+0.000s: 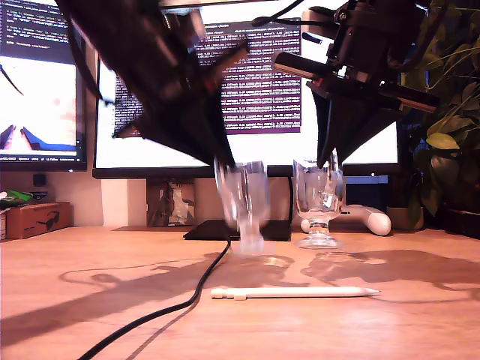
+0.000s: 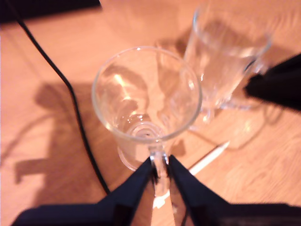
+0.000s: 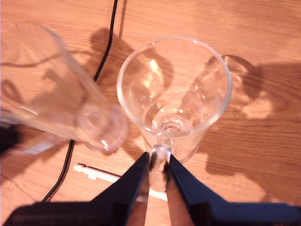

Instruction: Pick the small glass cups in front of you with each of your hands, and place them behind the white pen

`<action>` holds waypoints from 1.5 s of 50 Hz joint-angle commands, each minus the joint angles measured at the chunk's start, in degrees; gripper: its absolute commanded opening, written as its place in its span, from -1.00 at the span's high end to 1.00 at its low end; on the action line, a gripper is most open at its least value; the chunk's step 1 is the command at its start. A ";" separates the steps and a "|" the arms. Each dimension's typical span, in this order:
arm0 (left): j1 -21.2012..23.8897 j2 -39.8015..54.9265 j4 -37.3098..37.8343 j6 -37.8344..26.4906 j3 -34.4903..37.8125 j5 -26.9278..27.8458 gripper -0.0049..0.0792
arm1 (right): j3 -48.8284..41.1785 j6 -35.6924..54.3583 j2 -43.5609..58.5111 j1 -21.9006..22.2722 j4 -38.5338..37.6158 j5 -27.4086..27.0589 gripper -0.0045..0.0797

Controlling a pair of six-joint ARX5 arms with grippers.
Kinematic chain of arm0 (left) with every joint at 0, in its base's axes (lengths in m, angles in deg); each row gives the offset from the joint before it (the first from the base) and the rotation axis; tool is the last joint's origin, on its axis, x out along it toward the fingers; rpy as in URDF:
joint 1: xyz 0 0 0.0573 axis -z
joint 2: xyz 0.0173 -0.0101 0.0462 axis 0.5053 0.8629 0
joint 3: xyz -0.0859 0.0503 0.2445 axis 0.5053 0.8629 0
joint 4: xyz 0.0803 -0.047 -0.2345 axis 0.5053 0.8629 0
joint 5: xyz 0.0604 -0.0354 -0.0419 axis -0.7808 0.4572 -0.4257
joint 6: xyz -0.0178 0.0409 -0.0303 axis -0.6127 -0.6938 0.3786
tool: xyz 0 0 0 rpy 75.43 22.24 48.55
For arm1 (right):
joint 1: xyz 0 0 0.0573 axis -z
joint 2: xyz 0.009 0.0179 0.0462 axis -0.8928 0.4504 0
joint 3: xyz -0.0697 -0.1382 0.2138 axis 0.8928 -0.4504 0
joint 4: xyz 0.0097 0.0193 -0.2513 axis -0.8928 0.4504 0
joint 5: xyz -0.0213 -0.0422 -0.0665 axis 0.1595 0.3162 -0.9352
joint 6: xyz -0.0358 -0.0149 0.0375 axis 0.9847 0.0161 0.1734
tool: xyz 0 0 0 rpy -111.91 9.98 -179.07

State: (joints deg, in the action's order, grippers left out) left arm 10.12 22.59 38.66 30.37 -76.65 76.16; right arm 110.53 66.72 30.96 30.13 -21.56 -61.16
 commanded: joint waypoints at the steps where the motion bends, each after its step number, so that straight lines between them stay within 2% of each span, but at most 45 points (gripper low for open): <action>1: 0.42 0.74 -1.68 -0.44 -1.51 0.28 0.94 | 1.57 0.20 0.57 -0.55 -1.29 0.04 0.92; 33: 0.42 1.07 -2.89 -1.51 -1.51 -0.87 0.94 | 1.57 1.66 2.91 -0.52 -1.53 1.36 0.92; 55: -0.46 1.07 -0.07 -2.84 -1.51 -2.78 0.94 | 1.57 2.08 2.91 -0.46 -1.51 1.25 0.92; 65: -0.46 1.07 -0.20 -2.86 -1.51 -2.75 0.94 | 1.57 2.05 2.91 -0.48 -1.70 0.85 0.71; 75: -0.33 1.07 -0.04 -2.82 -1.51 -2.10 0.94 | 1.57 2.05 2.91 -0.48 -0.59 0.90 0.69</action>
State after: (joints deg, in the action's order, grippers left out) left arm 9.83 23.91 38.97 27.82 -76.76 73.78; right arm 110.55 68.45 34.22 30.13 -22.15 -60.13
